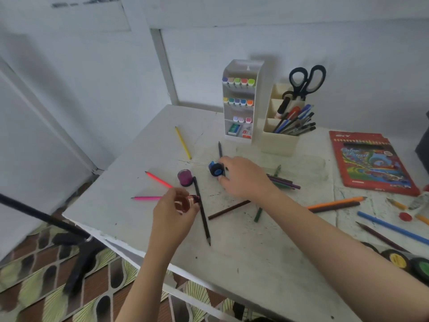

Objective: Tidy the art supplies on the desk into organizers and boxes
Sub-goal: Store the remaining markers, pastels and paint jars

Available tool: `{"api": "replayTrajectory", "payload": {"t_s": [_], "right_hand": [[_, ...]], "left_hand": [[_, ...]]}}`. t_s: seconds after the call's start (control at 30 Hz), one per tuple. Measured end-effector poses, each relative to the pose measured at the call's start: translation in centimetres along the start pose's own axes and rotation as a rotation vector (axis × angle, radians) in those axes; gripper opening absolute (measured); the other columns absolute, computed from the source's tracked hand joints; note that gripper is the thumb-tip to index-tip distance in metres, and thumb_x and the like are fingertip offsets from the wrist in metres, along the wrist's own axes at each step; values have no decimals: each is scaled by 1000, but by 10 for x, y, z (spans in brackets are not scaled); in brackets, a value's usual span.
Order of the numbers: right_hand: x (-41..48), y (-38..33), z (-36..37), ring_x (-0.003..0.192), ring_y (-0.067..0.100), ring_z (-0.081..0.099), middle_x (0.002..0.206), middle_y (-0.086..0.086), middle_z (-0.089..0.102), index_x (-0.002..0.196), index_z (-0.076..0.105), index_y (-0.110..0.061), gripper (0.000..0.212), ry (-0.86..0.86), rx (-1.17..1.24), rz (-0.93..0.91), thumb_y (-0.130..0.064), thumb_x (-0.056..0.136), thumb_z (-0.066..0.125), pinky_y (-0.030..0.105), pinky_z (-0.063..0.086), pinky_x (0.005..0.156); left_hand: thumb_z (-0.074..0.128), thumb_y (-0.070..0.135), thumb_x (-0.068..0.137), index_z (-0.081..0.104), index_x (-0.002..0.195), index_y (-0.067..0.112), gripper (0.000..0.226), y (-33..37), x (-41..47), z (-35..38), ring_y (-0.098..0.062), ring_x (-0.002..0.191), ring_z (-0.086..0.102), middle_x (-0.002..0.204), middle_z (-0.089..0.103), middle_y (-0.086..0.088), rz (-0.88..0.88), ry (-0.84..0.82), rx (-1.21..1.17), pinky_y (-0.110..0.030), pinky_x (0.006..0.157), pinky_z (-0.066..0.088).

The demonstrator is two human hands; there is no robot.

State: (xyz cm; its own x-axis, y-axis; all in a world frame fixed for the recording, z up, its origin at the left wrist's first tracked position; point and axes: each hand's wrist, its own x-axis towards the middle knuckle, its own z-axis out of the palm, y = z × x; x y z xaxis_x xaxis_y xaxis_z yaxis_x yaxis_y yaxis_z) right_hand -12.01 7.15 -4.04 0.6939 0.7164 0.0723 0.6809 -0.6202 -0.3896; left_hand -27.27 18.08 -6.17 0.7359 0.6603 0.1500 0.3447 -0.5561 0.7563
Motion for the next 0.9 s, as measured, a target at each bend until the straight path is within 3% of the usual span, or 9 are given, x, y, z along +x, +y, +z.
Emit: {"api": "replayTrajectory", "payload": {"t_s": [0.1,0.17,0.33,0.43,0.5,0.67,0.8,0.9], "right_hand": [[21,-9,18,79,19,52,92,3,56,108,52,-12,36,126,-4,64,-44,91,53,31,42,63],[32,-15,27,72,17,46,84,1,48,102,52,-12,41,184,-12,126,-51,88,55,29,35,58],[38,-20,34,82,23,58,88,3,53,104,52,-12,34,210,-74,141,-42,89,56,29,33,57],[28,-16,26,70,18,51,75,-4,49,89,49,-17,30,210,-20,91,-46,85,56,27,28,51],[17,-12,14,66,13,48,71,-6,53,83,54,-17,31,204,72,108,-48,81,56,25,28,49],[-27,18,-33,70,5,55,75,-9,63,84,67,-24,20,220,352,247,-42,80,59,25,44,59],[-73,51,-62,74,5,60,81,-12,62,87,61,-31,20,121,489,354,-38,73,72,26,53,62],[-106,67,-66,72,3,60,78,-11,63,84,53,-35,26,117,459,416,-42,69,74,23,49,60]], "left_hand": [[74,23,77,55,86,23,21,-2,3,-6,3,70,60,78,64,8,-110,33,-144,-6,56,42],[72,26,78,54,89,24,21,-6,7,-12,-3,67,65,82,66,3,-188,13,-227,-9,53,43],[65,15,83,61,97,24,17,-4,17,-18,-17,75,71,91,68,-4,-268,-116,-453,-16,62,50],[64,9,83,68,91,23,17,4,23,-14,-16,80,70,83,72,1,-233,-194,-486,-24,74,52],[65,10,82,69,91,25,18,13,25,-8,-11,80,69,81,73,4,-177,-251,-468,-22,74,50],[64,2,82,69,98,16,22,48,21,14,-7,77,69,82,74,2,-80,-429,-544,-10,66,50],[64,-4,80,68,98,12,24,74,5,34,-15,81,70,86,74,-2,-17,-619,-585,-14,68,52],[68,0,78,69,95,15,22,89,-14,49,-15,80,70,83,73,-2,106,-764,-552,-18,72,51]]}}
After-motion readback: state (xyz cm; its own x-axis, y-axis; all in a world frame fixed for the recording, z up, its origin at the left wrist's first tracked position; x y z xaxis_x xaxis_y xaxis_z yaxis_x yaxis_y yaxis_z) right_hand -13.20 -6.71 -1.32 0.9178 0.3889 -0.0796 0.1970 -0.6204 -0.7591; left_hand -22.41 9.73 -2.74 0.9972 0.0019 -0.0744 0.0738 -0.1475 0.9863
